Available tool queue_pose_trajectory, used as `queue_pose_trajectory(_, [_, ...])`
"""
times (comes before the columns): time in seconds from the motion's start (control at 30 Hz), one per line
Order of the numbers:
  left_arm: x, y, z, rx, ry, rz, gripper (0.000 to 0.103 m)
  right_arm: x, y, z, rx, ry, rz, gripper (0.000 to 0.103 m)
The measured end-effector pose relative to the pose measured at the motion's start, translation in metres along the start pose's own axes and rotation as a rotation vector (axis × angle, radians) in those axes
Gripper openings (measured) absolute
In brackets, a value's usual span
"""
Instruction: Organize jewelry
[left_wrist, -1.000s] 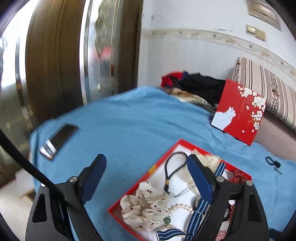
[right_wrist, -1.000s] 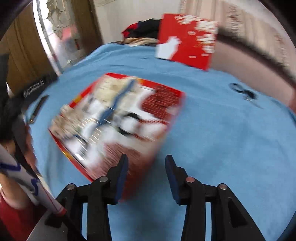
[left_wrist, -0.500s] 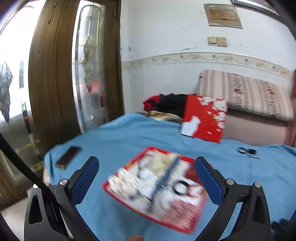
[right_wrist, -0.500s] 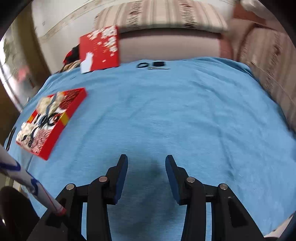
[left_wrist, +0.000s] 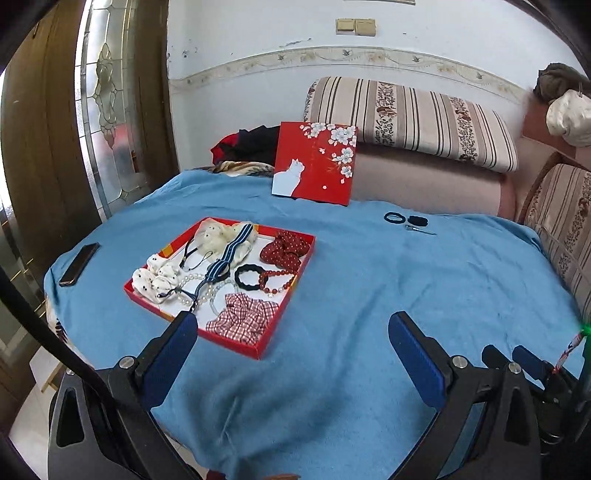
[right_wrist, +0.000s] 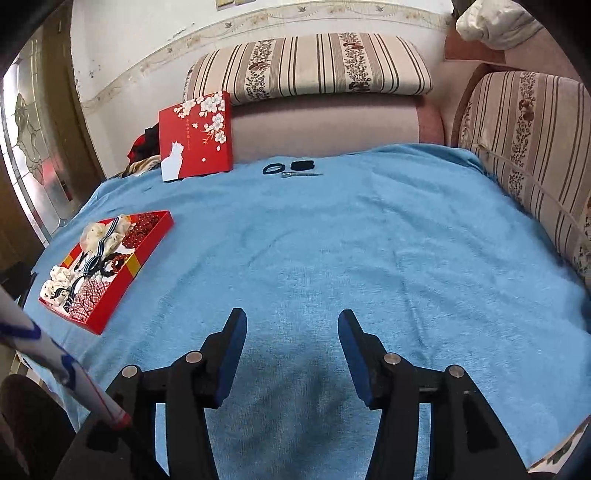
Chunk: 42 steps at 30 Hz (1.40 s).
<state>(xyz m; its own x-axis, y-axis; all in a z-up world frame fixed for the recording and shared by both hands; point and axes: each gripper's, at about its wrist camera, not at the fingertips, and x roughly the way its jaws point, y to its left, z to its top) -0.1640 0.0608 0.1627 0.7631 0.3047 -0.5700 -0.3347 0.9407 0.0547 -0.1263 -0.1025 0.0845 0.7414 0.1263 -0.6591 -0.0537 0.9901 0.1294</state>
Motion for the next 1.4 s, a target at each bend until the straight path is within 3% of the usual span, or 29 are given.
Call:
queue_pose_trajectory(0.17, [-0.005,0.009,0.003,-0.015,-0.015,0.042,0.103,-0.001,-0.004,-0.004,0.02,0.011,-0.011,0.056])
queue_pose_trajectory(0.47, [0.005,0.023,-0.004,-0.01,0.048,0.118,0.103,0.007,0.009,-0.011,-0.028,0.028,-0.053,0.059])
queue_pose_trajectory(1.4, [0.049,0.049,-0.03,-0.089,0.23,0.034,0.103,0.032,0.046,-0.028,-0.165,0.078,-0.129,0.062])
